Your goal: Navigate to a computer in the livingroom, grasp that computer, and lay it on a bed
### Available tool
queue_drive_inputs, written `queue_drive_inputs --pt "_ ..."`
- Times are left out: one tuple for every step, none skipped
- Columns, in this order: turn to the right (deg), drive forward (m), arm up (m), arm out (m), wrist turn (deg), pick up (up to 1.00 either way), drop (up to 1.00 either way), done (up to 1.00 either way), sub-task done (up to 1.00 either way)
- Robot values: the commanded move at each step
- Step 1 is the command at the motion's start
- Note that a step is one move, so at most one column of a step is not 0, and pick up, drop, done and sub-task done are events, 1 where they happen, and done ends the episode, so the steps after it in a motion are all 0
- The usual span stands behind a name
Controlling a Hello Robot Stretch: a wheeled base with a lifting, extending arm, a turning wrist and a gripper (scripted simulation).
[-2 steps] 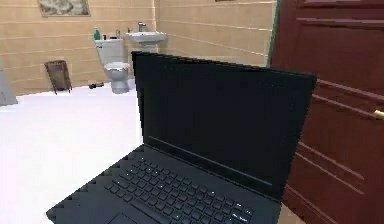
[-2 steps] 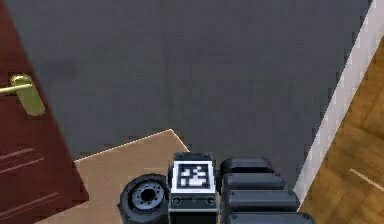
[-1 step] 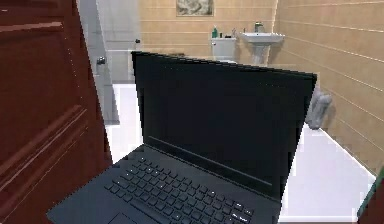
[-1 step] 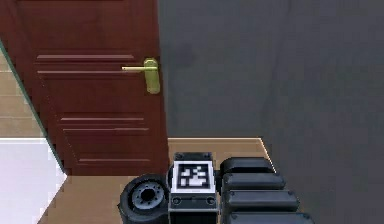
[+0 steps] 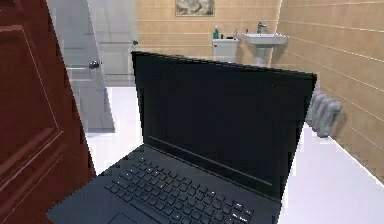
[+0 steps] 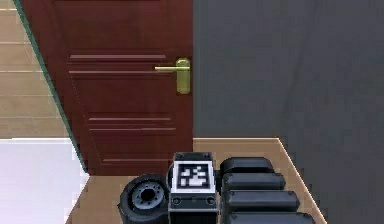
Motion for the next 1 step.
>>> queue_drive_inputs --pt "45.0 0.0 0.0 0.0 0.0 0.0 0.0 0.0 0.0"
